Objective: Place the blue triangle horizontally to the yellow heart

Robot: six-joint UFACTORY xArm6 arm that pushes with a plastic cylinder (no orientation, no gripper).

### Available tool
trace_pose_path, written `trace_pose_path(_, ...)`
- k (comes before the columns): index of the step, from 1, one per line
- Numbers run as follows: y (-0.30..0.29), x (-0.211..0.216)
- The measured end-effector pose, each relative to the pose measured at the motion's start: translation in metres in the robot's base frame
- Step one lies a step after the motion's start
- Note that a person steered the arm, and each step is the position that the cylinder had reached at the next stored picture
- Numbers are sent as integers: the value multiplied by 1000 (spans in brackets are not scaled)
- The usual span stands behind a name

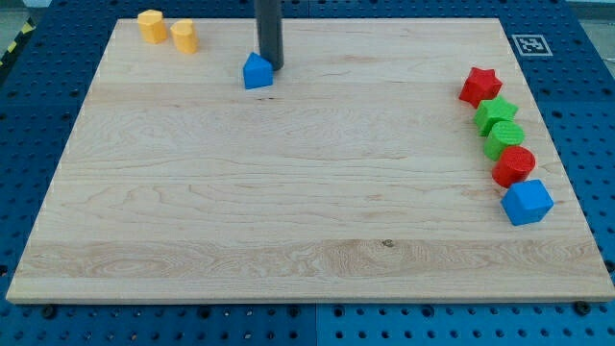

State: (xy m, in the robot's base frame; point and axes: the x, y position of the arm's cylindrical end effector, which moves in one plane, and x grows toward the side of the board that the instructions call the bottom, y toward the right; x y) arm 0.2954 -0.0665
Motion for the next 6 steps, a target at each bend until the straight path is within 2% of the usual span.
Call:
trace_pose_path(1, 12, 2)
trace_pose_path(2, 31, 37)
trace_pose_path(3, 22, 60)
trace_pose_path(6, -63, 6)
